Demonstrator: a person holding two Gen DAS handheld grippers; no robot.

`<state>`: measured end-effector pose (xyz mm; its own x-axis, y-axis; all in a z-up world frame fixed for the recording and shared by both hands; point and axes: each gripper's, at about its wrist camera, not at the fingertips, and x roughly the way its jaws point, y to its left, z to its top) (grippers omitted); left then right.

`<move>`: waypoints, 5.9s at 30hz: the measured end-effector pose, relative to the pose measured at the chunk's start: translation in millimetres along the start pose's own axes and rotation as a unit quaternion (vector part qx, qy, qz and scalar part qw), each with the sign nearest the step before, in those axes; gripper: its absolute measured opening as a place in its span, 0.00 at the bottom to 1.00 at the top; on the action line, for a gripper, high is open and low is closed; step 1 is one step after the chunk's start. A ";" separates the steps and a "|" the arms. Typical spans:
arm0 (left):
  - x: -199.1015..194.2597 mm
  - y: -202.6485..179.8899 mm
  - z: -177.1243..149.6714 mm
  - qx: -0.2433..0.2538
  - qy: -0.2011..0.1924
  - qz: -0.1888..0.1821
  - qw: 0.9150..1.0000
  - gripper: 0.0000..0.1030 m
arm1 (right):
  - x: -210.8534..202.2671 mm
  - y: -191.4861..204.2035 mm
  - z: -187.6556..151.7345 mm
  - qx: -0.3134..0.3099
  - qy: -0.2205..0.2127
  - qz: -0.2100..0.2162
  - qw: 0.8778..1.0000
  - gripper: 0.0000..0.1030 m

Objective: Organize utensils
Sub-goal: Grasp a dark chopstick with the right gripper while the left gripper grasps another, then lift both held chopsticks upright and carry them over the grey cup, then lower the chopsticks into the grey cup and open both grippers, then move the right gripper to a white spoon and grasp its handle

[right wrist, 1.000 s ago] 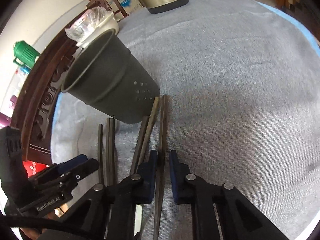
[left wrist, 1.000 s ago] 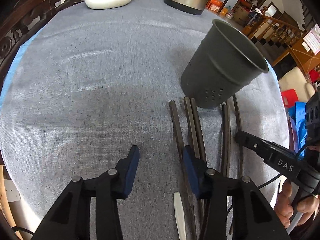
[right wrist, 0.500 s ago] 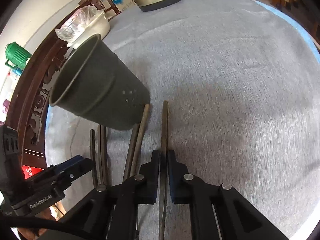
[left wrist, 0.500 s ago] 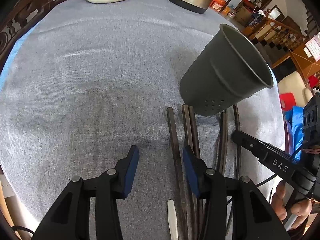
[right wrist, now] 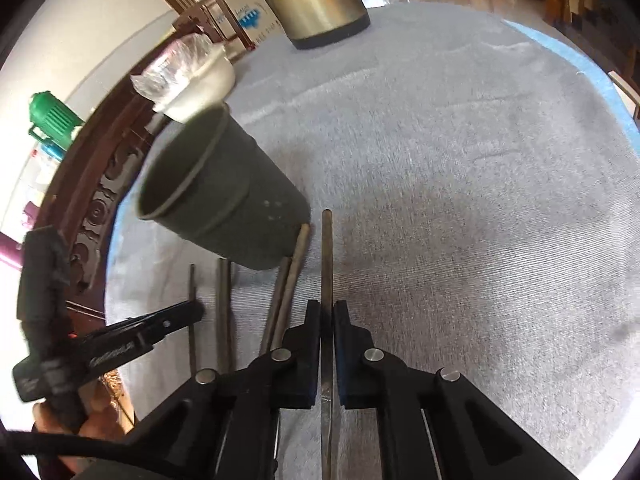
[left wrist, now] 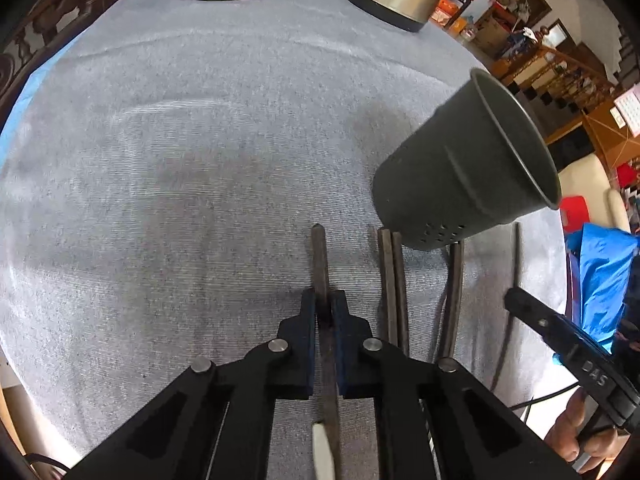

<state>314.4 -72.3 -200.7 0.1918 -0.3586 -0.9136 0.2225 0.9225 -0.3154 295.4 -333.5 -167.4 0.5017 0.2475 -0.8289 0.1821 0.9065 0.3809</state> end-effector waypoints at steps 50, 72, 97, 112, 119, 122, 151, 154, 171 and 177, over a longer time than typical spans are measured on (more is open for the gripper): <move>-219.3 -56.5 -47.9 0.076 -0.274 -0.023 0.959 0.06 | -127.0 17.2 -24.1 -0.024 -0.200 0.035 0.979 0.06; -236.9 -76.6 19.0 0.075 -0.414 -0.038 0.907 0.06 | -143.1 108.0 48.4 0.003 -0.510 0.049 0.859 0.06; -181.0 -54.2 17.6 0.058 -0.332 -0.020 0.941 0.06 | -136.4 90.2 52.5 0.002 -0.494 0.016 0.869 0.06; -193.6 -15.3 -34.2 0.067 -0.340 0.001 0.938 0.23 | -90.6 82.6 58.4 -0.002 -0.446 -0.010 0.895 0.10; -177.7 7.7 -70.4 0.052 -0.312 0.021 0.948 0.33 | -107.3 52.4 15.6 0.015 -0.400 0.035 0.916 0.31; -162.1 14.9 -86.0 0.044 -0.287 0.027 0.956 0.33 | -116.1 33.3 -15.5 0.020 -0.384 0.036 0.923 0.32; -99.1 37.9 -182.8 0.035 -0.121 0.011 0.992 0.26 | -22.9 3.1 -144.3 0.021 -0.019 0.041 0.999 0.24; -97.4 40.0 -183.9 0.034 -0.118 0.007 0.992 0.24 | -13.9 9.7 -143.2 0.016 -0.010 0.028 0.999 0.23; -94.2 39.7 -178.5 0.037 -0.100 0.004 0.994 0.24 | -7.2 33.6 -132.8 -0.071 -0.013 -0.084 0.994 0.09; -94.2 37.8 -167.5 0.045 -0.094 0.004 0.995 0.23 | -19.2 -1.3 -122.8 -0.037 -0.014 -0.106 0.994 0.09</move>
<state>144.6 20.3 -169.6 0.3677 -0.3799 -0.8488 0.3038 0.9117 -0.2764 181.7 -297.4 -202.3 0.4826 0.0389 -0.8750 0.2238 0.9604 0.1661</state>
